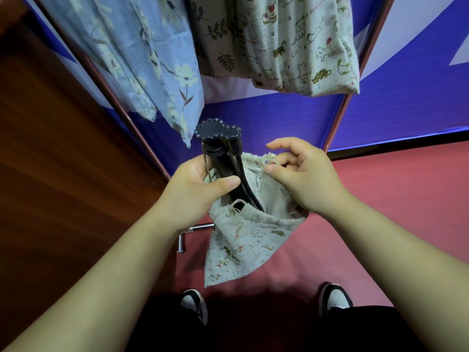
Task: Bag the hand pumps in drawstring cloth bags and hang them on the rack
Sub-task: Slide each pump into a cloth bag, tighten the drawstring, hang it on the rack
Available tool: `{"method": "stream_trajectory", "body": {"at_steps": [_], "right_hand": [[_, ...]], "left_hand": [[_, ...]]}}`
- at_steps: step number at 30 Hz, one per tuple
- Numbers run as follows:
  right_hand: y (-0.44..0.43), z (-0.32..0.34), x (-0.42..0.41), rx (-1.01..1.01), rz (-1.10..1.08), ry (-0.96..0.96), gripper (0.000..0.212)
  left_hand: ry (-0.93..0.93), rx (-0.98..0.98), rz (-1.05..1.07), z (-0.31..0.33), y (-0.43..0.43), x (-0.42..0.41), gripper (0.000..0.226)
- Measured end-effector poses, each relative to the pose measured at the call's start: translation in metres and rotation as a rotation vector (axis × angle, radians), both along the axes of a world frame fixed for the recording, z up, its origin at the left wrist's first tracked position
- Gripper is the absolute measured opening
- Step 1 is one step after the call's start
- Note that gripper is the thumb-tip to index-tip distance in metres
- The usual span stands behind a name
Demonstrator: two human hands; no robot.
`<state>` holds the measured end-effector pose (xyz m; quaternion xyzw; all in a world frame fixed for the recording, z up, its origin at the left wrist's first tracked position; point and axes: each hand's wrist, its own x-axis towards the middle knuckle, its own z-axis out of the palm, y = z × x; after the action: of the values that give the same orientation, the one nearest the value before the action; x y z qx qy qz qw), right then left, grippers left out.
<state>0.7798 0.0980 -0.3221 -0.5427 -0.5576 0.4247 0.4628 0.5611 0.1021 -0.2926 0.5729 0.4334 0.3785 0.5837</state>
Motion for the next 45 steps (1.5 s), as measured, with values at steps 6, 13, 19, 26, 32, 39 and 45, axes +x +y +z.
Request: {"method": "stream_trajectory", "body": {"at_steps": [6,13,19,26,32,39,45], "right_hand": [[-0.001,0.008,-0.002,0.102,-0.099,0.021,0.03],[-0.004,0.028,-0.005,0.054,-0.068,0.232,0.021],[-0.005,0.032,-0.002,-0.142,0.102,0.302,0.023],[-0.013,0.019,-0.01,-0.094,0.29,-0.026,0.019],[-0.018,0.01,-0.021,0.079,0.203,-0.284,0.017],[-0.021,0.01,-0.033,0.126,0.18,-0.369,0.02],[-0.023,0.011,-0.037,0.015,0.252,-0.364,0.02]], "left_hand": [[0.012,-0.01,0.049,-0.005,0.002,-0.002,0.034],[0.034,-0.002,0.075,-0.007,0.003,-0.002,0.031],[0.037,-0.012,0.139,-0.009,0.005,-0.003,0.025],[0.041,-0.017,0.164,-0.011,0.004,-0.002,0.02],[-0.028,-0.007,0.175,-0.006,0.003,0.003,0.024],[-0.039,-0.003,0.212,-0.01,0.005,0.001,0.021],[-0.037,0.001,0.229,-0.013,0.007,0.0,0.027]]}}
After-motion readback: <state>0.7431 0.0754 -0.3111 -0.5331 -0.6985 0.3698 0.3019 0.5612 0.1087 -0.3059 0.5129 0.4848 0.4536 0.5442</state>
